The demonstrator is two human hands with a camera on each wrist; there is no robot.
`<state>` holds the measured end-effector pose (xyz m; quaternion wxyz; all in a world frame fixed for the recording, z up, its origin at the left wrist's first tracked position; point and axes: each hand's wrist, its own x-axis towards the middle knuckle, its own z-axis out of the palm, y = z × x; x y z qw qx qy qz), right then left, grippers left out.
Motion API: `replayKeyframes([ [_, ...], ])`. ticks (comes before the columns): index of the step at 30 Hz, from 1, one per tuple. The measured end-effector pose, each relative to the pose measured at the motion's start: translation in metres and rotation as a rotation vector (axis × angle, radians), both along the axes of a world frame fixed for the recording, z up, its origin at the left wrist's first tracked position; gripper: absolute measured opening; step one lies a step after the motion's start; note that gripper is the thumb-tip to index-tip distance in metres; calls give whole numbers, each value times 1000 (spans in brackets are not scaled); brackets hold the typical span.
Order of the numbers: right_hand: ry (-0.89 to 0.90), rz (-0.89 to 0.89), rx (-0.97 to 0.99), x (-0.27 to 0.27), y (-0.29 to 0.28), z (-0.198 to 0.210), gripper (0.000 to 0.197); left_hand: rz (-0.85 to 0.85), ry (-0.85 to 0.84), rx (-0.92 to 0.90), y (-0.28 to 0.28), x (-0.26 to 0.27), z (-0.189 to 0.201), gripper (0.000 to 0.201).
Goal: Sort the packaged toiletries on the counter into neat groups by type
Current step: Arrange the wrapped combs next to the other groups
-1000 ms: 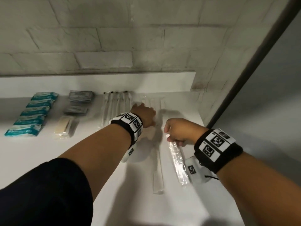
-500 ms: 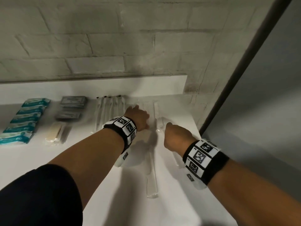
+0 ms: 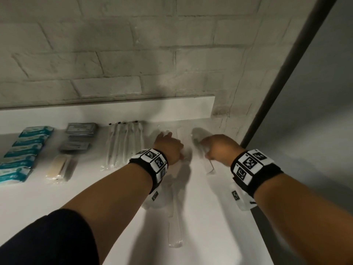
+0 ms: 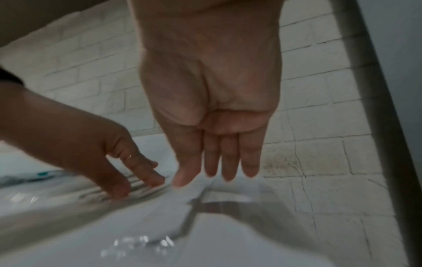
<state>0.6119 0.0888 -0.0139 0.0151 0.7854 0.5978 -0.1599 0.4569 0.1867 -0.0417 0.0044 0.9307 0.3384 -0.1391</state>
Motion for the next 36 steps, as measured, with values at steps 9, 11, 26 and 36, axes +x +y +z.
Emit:
replayKeyframes([
  [9, -141, 73, -117, -9, 30, -13, 52, 46, 2, -7, -3, 4, -2, 42],
  [11, -132, 44, -122, -12, 38, -15, 51, 53, 6, -13, -5, 4, -1, 43],
  [26, 53, 78, -201, -101, -26, -5, 38, 9, 102, -29, 6, 3, 6, 54],
  [36, 49, -2, -318, -94, -32, -8, 38, 21, 73, -39, 9, 3, 0, 58],
])
